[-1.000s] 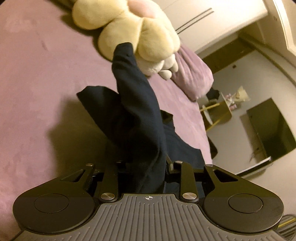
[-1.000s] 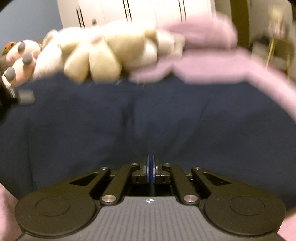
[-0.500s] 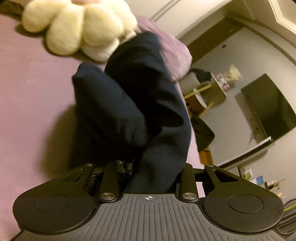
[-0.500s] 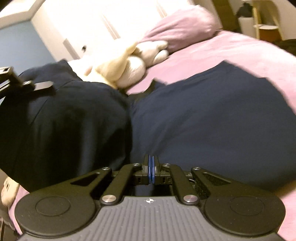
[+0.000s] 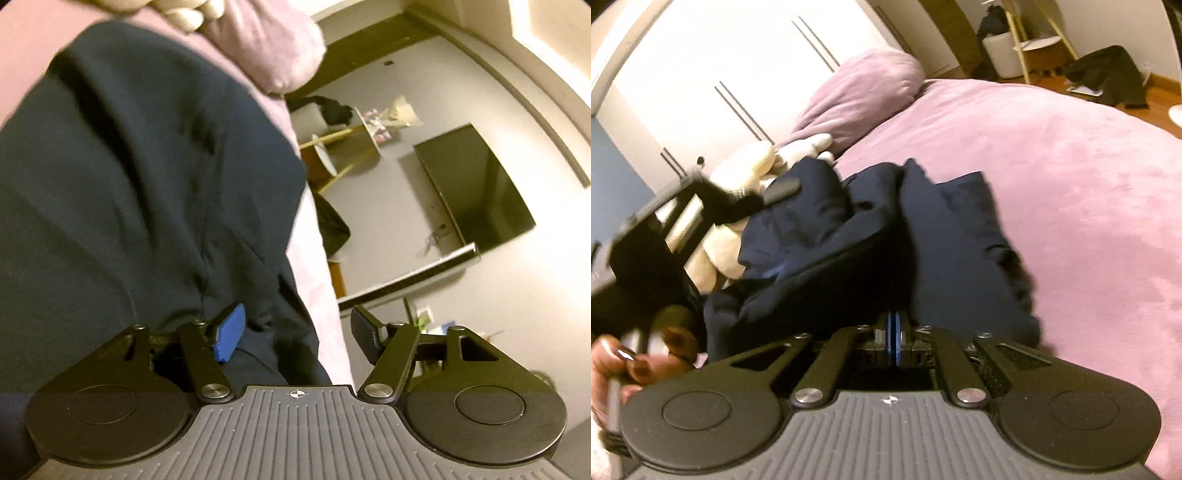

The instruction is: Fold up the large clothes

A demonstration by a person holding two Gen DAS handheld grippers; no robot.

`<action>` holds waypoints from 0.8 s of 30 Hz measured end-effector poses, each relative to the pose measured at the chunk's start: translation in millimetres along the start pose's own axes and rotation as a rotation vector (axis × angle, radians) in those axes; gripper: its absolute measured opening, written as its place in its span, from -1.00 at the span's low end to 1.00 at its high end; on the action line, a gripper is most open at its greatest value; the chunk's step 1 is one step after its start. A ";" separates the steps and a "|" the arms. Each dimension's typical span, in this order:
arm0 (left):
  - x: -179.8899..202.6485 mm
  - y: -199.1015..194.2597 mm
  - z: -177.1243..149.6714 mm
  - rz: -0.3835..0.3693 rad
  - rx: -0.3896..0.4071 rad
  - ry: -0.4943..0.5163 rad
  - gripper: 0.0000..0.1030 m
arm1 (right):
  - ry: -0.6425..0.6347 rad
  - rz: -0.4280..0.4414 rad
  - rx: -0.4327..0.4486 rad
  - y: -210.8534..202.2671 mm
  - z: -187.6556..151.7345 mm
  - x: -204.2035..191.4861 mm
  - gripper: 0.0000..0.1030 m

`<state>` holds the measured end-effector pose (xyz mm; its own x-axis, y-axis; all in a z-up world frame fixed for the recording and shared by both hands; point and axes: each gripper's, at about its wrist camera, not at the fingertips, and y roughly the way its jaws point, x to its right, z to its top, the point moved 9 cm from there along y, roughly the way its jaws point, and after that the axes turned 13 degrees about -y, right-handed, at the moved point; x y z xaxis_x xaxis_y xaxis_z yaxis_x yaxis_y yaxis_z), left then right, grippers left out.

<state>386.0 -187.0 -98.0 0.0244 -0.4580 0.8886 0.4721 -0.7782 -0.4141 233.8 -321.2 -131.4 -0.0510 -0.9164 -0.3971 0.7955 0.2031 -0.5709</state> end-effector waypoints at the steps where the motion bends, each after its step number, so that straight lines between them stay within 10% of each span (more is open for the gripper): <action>1: 4.1 -9.1 1.7 -0.003 0.021 0.007 0.50 | 0.004 -0.008 0.010 -3.4 2.6 2.4 -0.92; 11: 11.0 -92.5 23.5 -0.072 0.206 -0.023 0.69 | -0.099 0.097 0.154 -28.3 68.4 -53.8 -0.83; 18: -47.1 -125.8 60.3 0.270 0.375 0.069 0.70 | -0.245 -0.078 -0.071 51.4 31.4 -57.1 -0.88; 24: -93.6 -98.7 67.7 0.258 0.286 -0.113 0.63 | -0.081 0.036 -0.059 65.9 9.8 -19.2 -0.99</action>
<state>396.7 -38.2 -126.9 0.2636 -0.5597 0.7856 0.6636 -0.4859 -0.5688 293.1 -293.6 -154.3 0.0280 -0.9327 -0.3597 0.7586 0.2542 -0.6000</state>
